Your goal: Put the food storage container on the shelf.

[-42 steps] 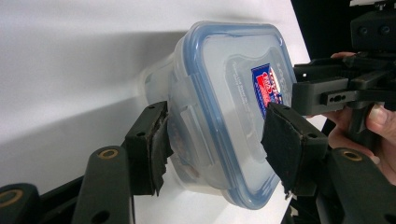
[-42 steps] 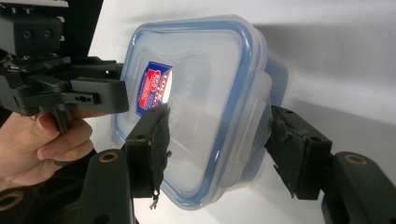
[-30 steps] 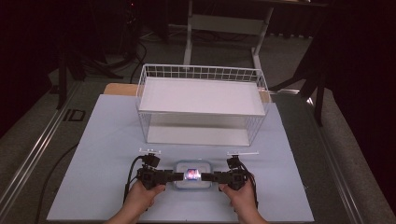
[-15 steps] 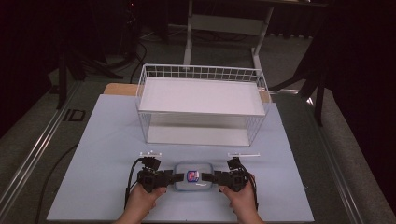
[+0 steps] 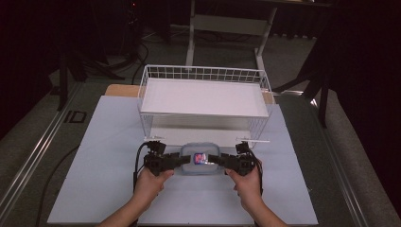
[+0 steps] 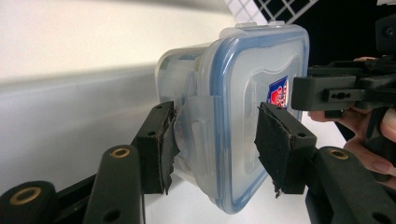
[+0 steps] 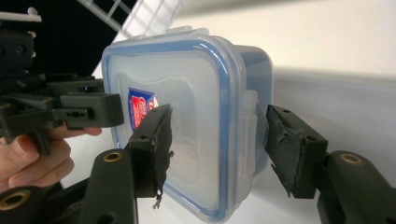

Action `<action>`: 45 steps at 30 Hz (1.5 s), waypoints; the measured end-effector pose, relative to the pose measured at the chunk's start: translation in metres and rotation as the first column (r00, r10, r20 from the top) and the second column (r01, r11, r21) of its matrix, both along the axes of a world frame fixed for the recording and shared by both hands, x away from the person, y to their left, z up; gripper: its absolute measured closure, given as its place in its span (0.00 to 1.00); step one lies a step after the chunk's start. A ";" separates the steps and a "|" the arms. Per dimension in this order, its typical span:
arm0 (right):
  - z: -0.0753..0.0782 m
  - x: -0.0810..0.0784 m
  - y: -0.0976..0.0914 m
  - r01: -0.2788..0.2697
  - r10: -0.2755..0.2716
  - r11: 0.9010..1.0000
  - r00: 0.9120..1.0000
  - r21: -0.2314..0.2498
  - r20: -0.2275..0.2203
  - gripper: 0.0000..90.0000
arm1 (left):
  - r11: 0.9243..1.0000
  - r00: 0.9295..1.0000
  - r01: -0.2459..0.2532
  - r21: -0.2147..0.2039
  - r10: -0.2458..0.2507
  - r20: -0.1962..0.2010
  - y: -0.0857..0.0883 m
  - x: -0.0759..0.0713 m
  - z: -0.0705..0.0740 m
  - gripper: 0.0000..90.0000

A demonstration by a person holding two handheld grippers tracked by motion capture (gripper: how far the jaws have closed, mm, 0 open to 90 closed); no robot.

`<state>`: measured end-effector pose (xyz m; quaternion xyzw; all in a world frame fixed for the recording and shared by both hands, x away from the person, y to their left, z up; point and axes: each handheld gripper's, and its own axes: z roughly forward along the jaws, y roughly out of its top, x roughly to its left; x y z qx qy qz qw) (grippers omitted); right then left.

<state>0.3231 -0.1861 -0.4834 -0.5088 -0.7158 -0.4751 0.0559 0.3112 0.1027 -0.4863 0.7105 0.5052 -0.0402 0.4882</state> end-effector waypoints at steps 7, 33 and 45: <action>0.000 0.024 -0.005 0.025 -0.026 0.999 0.999 0.032 0.031 0.48 | 1.000 1.000 -0.002 0.029 0.001 0.029 -0.004 0.024 0.004 0.55; -0.030 0.067 0.004 0.139 -0.143 0.988 0.989 0.073 0.046 0.47 | 0.999 0.992 -0.033 0.029 0.029 0.120 -0.003 0.073 -0.027 0.52; -0.033 0.074 0.008 0.160 -0.163 0.986 0.983 0.034 0.087 0.39 | 0.999 0.991 -0.035 -0.006 0.036 0.128 -0.005 0.085 -0.036 0.45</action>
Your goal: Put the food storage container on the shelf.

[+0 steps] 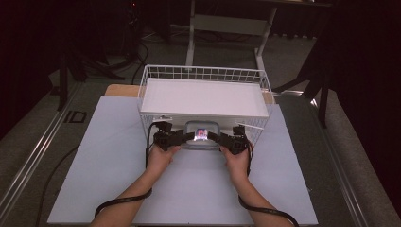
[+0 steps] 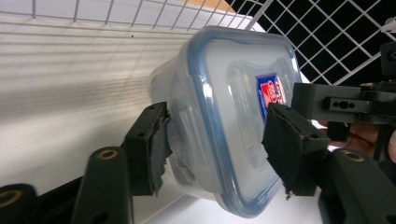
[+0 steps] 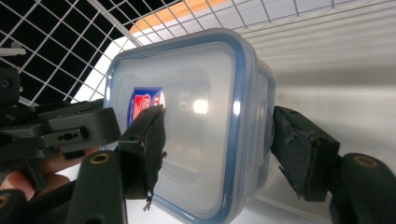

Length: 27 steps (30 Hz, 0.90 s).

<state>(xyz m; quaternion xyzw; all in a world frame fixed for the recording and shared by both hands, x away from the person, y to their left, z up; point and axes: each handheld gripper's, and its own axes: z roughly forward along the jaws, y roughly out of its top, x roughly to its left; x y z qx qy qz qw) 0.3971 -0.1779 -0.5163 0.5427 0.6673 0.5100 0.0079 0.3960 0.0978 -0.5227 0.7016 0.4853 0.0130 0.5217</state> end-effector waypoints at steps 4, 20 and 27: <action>-0.002 0.004 0.002 0.013 -0.013 1.000 1.000 0.008 -0.012 0.37 | 1.000 1.000 -0.012 -0.015 0.012 -0.008 -0.001 0.003 -0.004 0.41; 0.007 -0.006 0.006 0.015 0.009 0.991 0.985 -0.133 0.175 0.34 | 0.998 0.999 -0.015 0.060 0.013 0.038 -0.001 0.001 0.002 0.34; 0.011 -0.021 0.001 0.029 0.010 0.983 0.977 -0.179 0.212 0.35 | 0.998 0.999 -0.027 0.056 0.025 0.035 0.009 -0.018 0.008 0.34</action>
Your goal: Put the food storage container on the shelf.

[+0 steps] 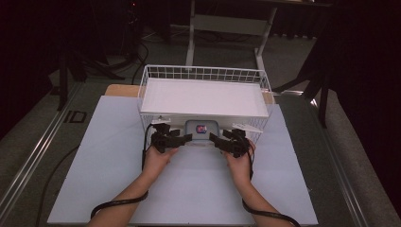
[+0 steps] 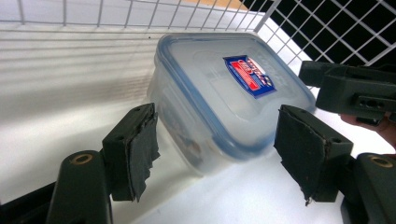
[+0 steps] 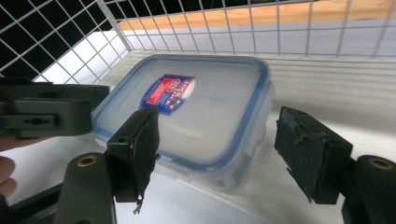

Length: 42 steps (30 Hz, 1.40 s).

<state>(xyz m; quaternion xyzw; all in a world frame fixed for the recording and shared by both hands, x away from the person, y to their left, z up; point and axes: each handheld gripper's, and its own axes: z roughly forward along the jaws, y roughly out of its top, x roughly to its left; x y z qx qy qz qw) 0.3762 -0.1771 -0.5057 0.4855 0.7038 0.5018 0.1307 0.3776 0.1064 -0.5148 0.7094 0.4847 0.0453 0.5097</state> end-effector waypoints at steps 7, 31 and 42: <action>0.015 -0.018 -0.003 -0.049 0.049 0.999 0.998 0.000 0.035 0.40 | 0.998 0.997 0.065 -0.007 -0.065 0.036 0.002 -0.030 0.012 0.34; 0.001 -0.037 0.030 -0.145 0.145 0.987 0.989 -0.071 -0.015 0.76 | 0.990 0.975 0.137 0.023 -0.139 0.171 0.049 -0.130 0.022 0.01; -0.008 -0.025 0.040 -0.109 0.104 0.985 0.993 -0.137 -0.049 1.00 | 0.992 0.959 0.059 0.110 -0.087 0.269 0.052 -0.154 0.010 0.01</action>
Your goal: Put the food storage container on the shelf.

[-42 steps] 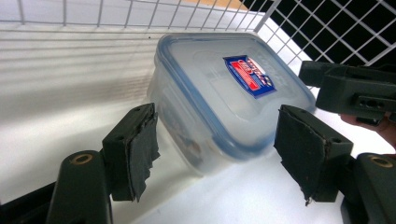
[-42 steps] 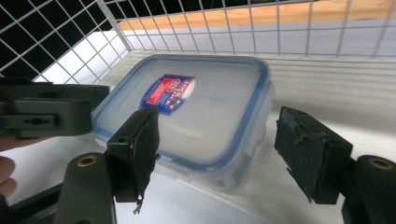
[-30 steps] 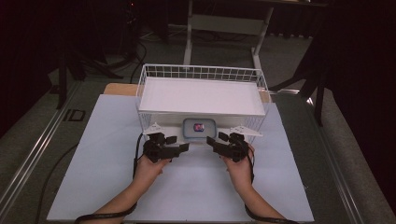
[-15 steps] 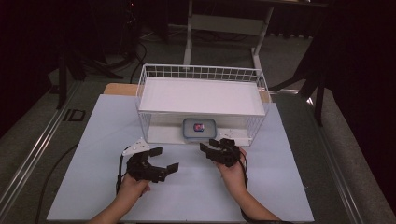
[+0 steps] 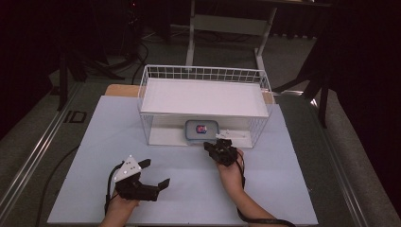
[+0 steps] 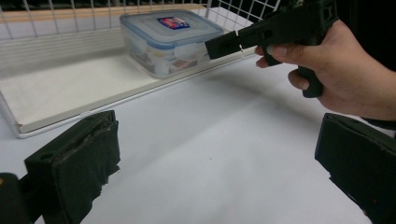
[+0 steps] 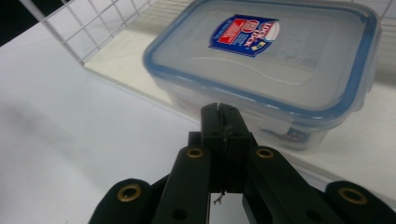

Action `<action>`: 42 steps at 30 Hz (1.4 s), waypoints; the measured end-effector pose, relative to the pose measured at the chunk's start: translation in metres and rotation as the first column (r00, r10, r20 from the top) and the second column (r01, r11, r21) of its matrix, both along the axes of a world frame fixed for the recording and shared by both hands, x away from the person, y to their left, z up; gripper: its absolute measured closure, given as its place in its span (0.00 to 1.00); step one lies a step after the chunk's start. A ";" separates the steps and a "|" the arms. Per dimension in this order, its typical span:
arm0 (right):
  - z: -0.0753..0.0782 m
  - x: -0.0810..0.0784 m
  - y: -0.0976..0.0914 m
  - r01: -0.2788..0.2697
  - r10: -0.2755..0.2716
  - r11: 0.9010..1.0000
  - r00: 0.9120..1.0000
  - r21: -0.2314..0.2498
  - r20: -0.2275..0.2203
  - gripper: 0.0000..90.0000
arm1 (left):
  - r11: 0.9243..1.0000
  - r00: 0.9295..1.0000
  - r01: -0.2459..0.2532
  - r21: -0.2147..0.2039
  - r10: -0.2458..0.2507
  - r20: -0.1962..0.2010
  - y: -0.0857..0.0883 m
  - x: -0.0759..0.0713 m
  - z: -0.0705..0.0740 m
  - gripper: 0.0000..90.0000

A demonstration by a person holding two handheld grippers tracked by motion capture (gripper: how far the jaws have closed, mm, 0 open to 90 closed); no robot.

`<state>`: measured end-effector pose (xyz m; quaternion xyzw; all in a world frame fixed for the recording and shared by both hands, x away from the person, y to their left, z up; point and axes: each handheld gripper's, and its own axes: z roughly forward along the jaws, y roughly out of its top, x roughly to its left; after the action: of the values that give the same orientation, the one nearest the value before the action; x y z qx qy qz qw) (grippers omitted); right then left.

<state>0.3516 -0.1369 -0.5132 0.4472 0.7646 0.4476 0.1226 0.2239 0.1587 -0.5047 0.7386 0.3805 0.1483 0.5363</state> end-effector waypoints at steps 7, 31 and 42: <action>0.000 0.010 0.009 -0.006 0.006 1.000 1.000 -0.003 0.007 1.00 | 1.000 0.997 -0.020 0.002 0.020 0.081 -0.003 0.000 0.004 0.01; -0.003 0.052 0.025 0.052 -0.051 0.999 0.999 -0.012 0.007 1.00 | 1.000 0.999 0.008 -0.027 -0.007 0.037 0.000 0.003 -0.001 0.01; -0.003 0.055 0.027 0.054 -0.054 0.998 0.999 -0.018 0.002 1.00 | 1.000 0.999 0.007 -0.023 -0.007 0.041 0.000 0.003 -0.001 0.01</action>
<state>0.4069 -0.1096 -0.5166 0.4661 0.7563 0.4375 0.1390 0.2266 0.1583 -0.5057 0.7304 0.3686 0.1570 0.5532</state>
